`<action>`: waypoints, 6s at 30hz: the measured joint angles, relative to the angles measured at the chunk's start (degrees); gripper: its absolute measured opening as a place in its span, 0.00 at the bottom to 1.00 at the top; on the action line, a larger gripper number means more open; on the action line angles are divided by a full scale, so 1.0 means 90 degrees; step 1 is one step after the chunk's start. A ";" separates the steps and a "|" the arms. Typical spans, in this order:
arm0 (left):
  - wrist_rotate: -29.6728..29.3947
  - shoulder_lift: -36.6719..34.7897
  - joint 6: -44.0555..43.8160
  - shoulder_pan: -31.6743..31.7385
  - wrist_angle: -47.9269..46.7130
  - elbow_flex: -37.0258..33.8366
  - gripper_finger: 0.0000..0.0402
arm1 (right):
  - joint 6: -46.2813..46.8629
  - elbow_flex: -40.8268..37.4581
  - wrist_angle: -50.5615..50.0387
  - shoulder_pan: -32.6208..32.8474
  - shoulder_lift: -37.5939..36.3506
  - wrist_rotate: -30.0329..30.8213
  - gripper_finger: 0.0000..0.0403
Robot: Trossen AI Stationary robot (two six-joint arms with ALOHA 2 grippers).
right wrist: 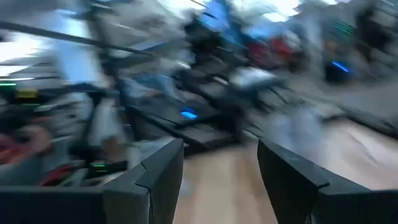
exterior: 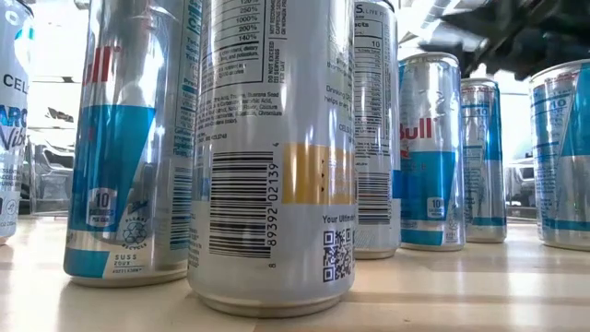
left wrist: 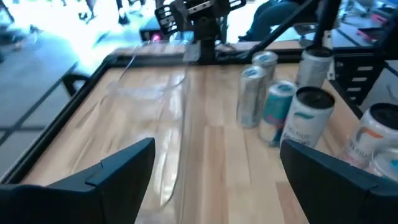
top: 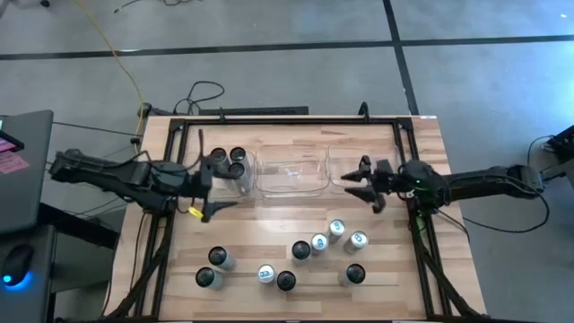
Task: Sort soda cans
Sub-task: Put the blue soda can into the center transparent bin
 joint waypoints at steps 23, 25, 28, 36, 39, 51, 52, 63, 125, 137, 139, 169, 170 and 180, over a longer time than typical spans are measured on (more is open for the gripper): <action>-0.0229 0.1452 0.0144 -0.0194 0.1639 -0.0357 0.85 | -0.0912 0.4566 -0.9312 0.1204 0.1309 -0.0095 0.57; -0.0225 0.1452 0.0086 -0.0208 0.1595 -0.0357 0.85 | -0.0641 0.4788 -0.9511 0.1474 0.1352 -0.0097 0.57; -0.0235 0.1447 0.0057 -0.0206 0.1621 -0.0357 0.85 | -0.0378 0.4992 -0.9376 0.1900 0.1353 -0.0165 0.57; -0.0276 0.1452 0.0319 -0.0179 0.1840 -0.0357 0.85 | -0.0372 0.5159 -0.7795 0.2104 0.1800 0.0901 0.57; -0.0295 0.1447 0.0261 -0.0174 0.1830 -0.0357 0.85 | -0.0786 0.5145 -0.7746 0.1929 0.2133 0.1586 0.57; -0.1196 0.1434 -0.0894 -0.0541 0.0327 -0.0357 0.85 | -0.1374 0.5666 -0.8075 0.1791 0.3179 0.1901 0.57; -0.1196 0.1433 -0.0947 -0.0597 0.0234 -0.0357 0.85 | -0.1374 0.5800 -0.8213 0.1812 0.3298 0.1853 0.57; -0.1225 0.1433 -0.0859 -0.0994 0.0505 -0.0357 0.85 | -0.2410 0.6922 -0.8737 0.2453 0.4618 0.1564 0.57; -0.1369 0.1433 -0.0786 -0.0805 0.0399 -0.0180 0.85 | -0.1924 0.7836 -0.8786 0.2591 0.6300 0.0070 0.59; -0.1361 0.1433 -0.1003 -0.0806 0.0359 -0.0180 0.85 | -0.3154 0.8172 -0.9131 0.2949 0.6302 0.1352 0.58; -0.1361 0.1433 -0.1029 -0.0825 0.0283 -0.0146 0.85 | -0.3312 0.8381 -0.9255 0.2949 0.6302 0.1399 0.58; -0.2402 -0.0324 -0.1803 -0.1667 -0.2080 0.0333 0.85 | -0.4146 0.9478 -0.8454 0.1007 0.6295 0.0857 0.57; -0.2409 -0.0303 -0.1823 -0.1672 -0.2080 0.0333 0.85 | -0.4150 0.9477 -0.8470 0.0926 0.6295 0.0879 0.57; -0.2418 -0.0043 -0.1959 -0.1672 -0.2082 0.0330 0.85 | -0.4187 0.9478 -0.8524 0.0129 0.6295 0.0884 0.57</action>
